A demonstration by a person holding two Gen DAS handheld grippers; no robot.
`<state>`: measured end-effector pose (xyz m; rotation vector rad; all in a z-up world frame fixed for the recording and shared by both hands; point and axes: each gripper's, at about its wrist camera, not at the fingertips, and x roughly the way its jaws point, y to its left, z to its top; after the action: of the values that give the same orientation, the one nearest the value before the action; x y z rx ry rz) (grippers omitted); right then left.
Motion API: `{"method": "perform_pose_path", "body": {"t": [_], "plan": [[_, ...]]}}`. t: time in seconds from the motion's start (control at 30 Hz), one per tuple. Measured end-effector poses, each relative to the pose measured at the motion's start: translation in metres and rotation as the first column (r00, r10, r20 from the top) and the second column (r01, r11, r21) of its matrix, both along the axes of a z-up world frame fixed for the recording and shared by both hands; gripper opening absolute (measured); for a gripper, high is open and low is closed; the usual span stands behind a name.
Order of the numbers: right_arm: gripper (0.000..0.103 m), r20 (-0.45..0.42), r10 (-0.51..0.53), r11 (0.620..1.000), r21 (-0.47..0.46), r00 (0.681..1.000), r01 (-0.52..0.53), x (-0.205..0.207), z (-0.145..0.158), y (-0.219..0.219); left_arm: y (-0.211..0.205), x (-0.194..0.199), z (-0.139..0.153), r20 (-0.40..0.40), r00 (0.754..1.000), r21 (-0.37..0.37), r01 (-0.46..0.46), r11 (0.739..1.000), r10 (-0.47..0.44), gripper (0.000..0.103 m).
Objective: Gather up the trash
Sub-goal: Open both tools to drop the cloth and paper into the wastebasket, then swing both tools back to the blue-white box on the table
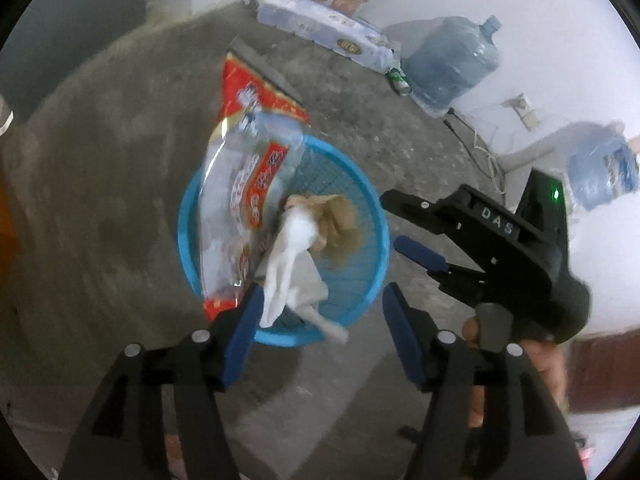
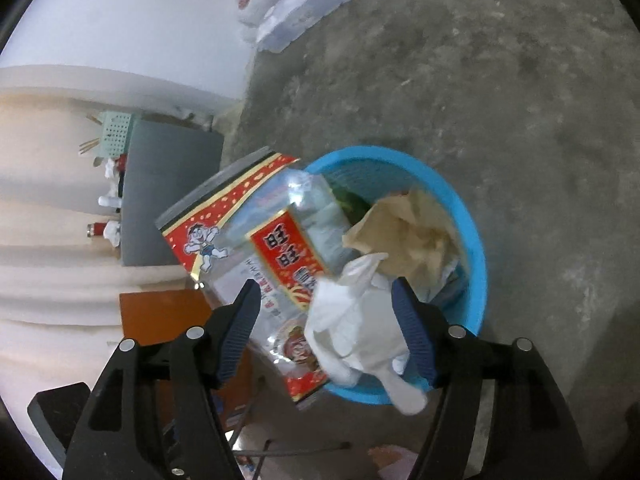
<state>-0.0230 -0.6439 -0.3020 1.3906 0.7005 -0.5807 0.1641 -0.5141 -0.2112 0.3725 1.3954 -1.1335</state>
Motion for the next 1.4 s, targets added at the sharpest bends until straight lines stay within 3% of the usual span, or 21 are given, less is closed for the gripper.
{"method": "perform_pose_path", "body": {"t": [0.13,0.3,0.47,0.53,0.63,0.67,0.73,0.8,0.87,0.9,0.97,1.0,1.03,1.13,1.17,1.27,1.33,1.4], "plan": [[0.067,0.006,-0.033,0.998,-0.049,0.999,0.033,-0.017,0.004,0.000,0.016,0.007,0.027,-0.018,1.000,-0.050,0.000,0.999,-0.001,0.064],[0.067,0.010,-0.067,0.993,-0.098,0.998,0.067,-0.034,0.020,0.003,0.055,0.020,0.089,-0.025,1.000,-0.151,-0.013,0.989,0.009,0.070],[0.067,0.064,-0.007,0.979,-0.204,0.998,0.020,-0.033,0.067,0.022,0.139,0.044,0.153,-0.028,0.996,-0.251,-0.088,0.964,0.084,0.075],[0.069,0.083,0.062,0.960,-0.278,0.995,-0.036,-0.022,0.099,0.038,0.196,0.060,0.181,-0.025,0.987,-0.301,-0.160,0.940,0.160,0.076],[0.073,0.092,0.174,0.914,-0.387,0.980,-0.126,0.002,0.145,0.062,0.273,0.081,0.208,-0.032,0.959,-0.366,-0.273,0.889,0.281,0.080],[0.075,0.089,0.217,0.890,-0.427,0.972,-0.159,0.013,0.161,0.072,0.308,0.090,0.217,-0.023,0.939,-0.386,-0.324,0.864,0.342,0.081],[0.079,0.082,0.322,0.822,-0.519,0.943,-0.235,0.041,0.198,0.100,0.361,0.105,0.229,0.001,0.899,-0.401,-0.401,0.823,0.439,0.081],[0.087,0.066,0.431,0.734,-0.606,0.900,-0.307,0.068,0.230,0.134,0.413,0.121,0.236,0.015,0.842,-0.409,-0.487,0.772,0.539,0.082],[0.094,0.050,0.568,0.617,-0.687,0.821,-0.385,0.103,0.262,0.183,0.467,0.136,0.242,0.040,0.767,-0.421,-0.569,0.707,0.641,0.083],[0.095,0.045,0.611,0.579,-0.706,0.791,-0.407,0.114,0.270,0.199,0.492,0.143,0.243,0.056,0.723,-0.418,-0.609,0.674,0.688,0.083],[0.095,0.024,0.728,0.472,-0.742,0.685,-0.476,0.149,0.287,0.249,0.533,0.158,0.239,0.063,0.635,-0.389,-0.695,0.605,0.770,0.083],[0.095,0.012,0.763,0.434,-0.750,0.646,-0.499,0.161,0.291,0.266,0.549,0.163,0.235,0.053,0.604,-0.374,-0.727,0.577,0.795,0.083],[0.095,-0.010,0.809,0.377,-0.758,0.587,-0.533,0.180,0.294,0.292,0.567,0.171,0.226,0.023,0.564,-0.338,-0.772,0.538,0.825,0.083],[0.095,-0.076,0.920,0.199,-0.754,0.384,-0.626,0.229,0.295,0.359,0.601,0.188,0.196,-0.112,0.484,-0.251,-0.859,0.446,0.868,0.083],[0.095,-0.103,0.943,0.134,-0.751,0.315,-0.647,0.246,0.294,0.382,0.605,0.192,0.190,-0.142,0.468,-0.239,-0.871,0.429,0.872,0.083],[0.095,-0.185,0.966,-0.011,-0.729,0.182,-0.685,0.288,0.283,0.436,0.616,0.201,0.173,-0.226,0.414,-0.229,-0.902,0.365,0.882,0.082],[0.095,-0.259,0.958,-0.096,-0.700,0.125,-0.708,0.312,0.273,0.467,0.615,0.205,0.170,-0.266,0.389,-0.235,-0.913,0.332,0.882,0.082],[0.095,-0.337,0.939,-0.187,-0.670,0.070,-0.718,0.335,0.262,0.492,0.614,0.210,0.168,-0.299,0.383,-0.247,-0.916,0.317,0.874,0.082]]}}
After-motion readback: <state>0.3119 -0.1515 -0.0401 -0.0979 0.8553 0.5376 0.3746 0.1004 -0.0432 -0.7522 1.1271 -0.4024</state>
